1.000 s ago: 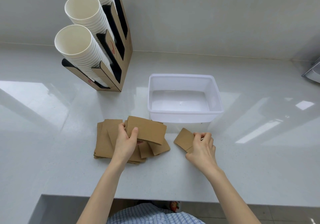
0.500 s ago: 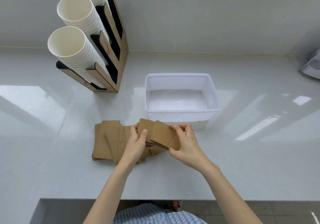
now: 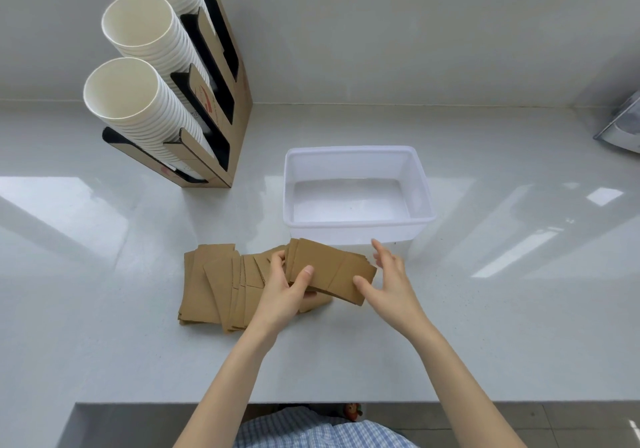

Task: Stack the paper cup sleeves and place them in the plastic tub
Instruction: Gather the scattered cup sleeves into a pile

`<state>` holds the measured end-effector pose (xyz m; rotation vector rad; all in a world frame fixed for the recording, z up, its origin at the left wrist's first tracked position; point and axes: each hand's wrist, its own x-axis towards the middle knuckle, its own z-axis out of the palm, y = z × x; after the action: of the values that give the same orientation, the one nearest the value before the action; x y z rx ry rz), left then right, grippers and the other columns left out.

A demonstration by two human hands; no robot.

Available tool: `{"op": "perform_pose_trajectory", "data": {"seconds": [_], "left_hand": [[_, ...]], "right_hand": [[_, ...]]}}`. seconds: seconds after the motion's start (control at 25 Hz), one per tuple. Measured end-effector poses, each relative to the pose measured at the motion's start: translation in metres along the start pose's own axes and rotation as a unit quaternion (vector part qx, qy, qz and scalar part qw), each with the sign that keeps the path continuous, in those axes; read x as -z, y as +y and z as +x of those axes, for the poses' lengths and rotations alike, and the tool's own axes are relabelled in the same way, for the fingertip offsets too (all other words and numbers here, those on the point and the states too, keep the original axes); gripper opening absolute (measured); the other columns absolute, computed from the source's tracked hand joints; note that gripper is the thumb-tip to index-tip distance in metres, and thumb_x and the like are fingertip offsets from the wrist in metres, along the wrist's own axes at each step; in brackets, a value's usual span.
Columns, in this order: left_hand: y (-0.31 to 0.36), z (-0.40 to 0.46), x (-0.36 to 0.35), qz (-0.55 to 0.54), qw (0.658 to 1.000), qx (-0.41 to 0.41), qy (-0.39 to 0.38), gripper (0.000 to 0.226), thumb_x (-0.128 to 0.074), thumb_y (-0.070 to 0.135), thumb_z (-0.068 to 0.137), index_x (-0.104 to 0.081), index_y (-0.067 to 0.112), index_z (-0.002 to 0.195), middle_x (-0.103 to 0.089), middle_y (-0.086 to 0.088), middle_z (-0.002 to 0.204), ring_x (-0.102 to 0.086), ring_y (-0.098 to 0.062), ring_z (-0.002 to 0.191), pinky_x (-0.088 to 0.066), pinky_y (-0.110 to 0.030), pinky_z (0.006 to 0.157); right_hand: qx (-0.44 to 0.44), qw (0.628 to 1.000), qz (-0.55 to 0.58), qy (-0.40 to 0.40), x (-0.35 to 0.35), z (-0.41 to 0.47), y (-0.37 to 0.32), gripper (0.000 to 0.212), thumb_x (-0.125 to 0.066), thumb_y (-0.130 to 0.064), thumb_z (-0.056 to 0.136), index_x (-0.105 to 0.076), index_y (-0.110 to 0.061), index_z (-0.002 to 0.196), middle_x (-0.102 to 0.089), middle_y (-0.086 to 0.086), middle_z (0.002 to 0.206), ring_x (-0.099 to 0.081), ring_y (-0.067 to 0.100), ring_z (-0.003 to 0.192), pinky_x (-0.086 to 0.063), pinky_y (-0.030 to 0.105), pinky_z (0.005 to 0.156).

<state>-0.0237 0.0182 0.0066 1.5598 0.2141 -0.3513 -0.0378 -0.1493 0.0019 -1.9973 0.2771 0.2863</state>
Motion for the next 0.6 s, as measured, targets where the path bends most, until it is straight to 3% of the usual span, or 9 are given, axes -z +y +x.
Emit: {"op": "perform_pose_trajectory", "data": {"seconds": [0.12, 0.2, 0.32, 0.4, 0.48, 0.6], "left_hand": [[-0.003, 0.003, -0.014, 0.015, 0.999, -0.005, -0.042, 0.025, -0.049, 0.013, 0.09, -0.038, 0.014, 0.112, -0.057, 0.001, 0.103, -0.06, -0.012, 0.091, -0.053, -0.01, 0.061], [-0.004, 0.006, -0.025, 0.066, 0.996, -0.026, -0.053, 0.02, -0.049, 0.01, 0.089, -0.041, 0.014, 0.106, -0.056, 0.004, 0.094, -0.055, -0.011, 0.084, -0.05, -0.011, 0.061], [-0.005, 0.015, -0.041, 0.165, 0.983, -0.052, -0.054, 0.017, -0.052, 0.011, 0.086, -0.044, 0.014, 0.101, -0.056, 0.009, 0.086, -0.054, -0.015, 0.083, -0.044, -0.021, 0.067], [-0.009, 0.02, -0.049, 0.231, 0.969, -0.061, -0.066, 0.027, -0.054, 0.013, 0.084, -0.044, 0.013, 0.109, -0.061, 0.002, 0.097, -0.056, -0.019, 0.094, -0.043, -0.026, 0.079], [-0.015, 0.023, -0.056, 0.273, 0.956, -0.067, -0.084, 0.044, -0.055, 0.014, 0.083, -0.038, 0.015, 0.124, -0.059, -0.004, 0.109, -0.054, -0.018, 0.102, -0.038, -0.02, 0.083], [-0.022, 0.024, -0.061, 0.3, 0.946, -0.074, -0.096, 0.056, -0.054, 0.013, 0.085, -0.028, 0.015, 0.134, -0.049, 0.002, 0.122, -0.046, -0.013, 0.112, -0.03, -0.014, 0.091]], "right_hand": [[-0.035, 0.997, 0.074, 0.01, 0.013, 0.002, 0.011, 0.057, -0.055, -0.01, 0.087, -0.033, -0.026, 0.138, -0.043, 0.0, 0.121, -0.052, 0.021, 0.114, -0.042, 0.028, 0.096], [-0.01, 0.997, 0.059, 0.047, 0.021, 0.001, 0.016, 0.052, -0.053, -0.003, 0.086, -0.042, -0.026, 0.131, -0.048, 0.001, 0.116, -0.056, 0.023, 0.105, -0.043, 0.025, 0.085], [0.034, 0.995, -0.006, 0.098, 0.035, -0.001, 0.023, 0.049, -0.05, 0.002, 0.084, -0.05, -0.026, 0.124, -0.05, 0.003, 0.109, -0.055, 0.021, 0.096, -0.041, 0.017, 0.083], [0.045, 0.992, -0.048, 0.109, 0.043, -0.002, 0.03, 0.046, -0.05, 0.003, 0.083, -0.054, -0.024, 0.12, -0.05, 0.005, 0.105, -0.054, 0.02, 0.084, -0.038, 0.004, 0.076], [0.043, 0.991, -0.078, 0.102, 0.047, -0.003, 0.037, 0.045, -0.05, 0.004, 0.082, -0.054, -0.021, 0.12, -0.047, 0.003, 0.101, -0.05, 0.01, 0.073, -0.034, -0.005, 0.07], [0.038, 0.992, -0.089, 0.087, 0.047, -0.003, 0.045, 0.046, -0.05, 0.003, 0.083, -0.051, -0.018, 0.125, -0.045, 0.001, 0.105, -0.048, 0.007, 0.082, -0.03, -0.009, 0.073]]}}
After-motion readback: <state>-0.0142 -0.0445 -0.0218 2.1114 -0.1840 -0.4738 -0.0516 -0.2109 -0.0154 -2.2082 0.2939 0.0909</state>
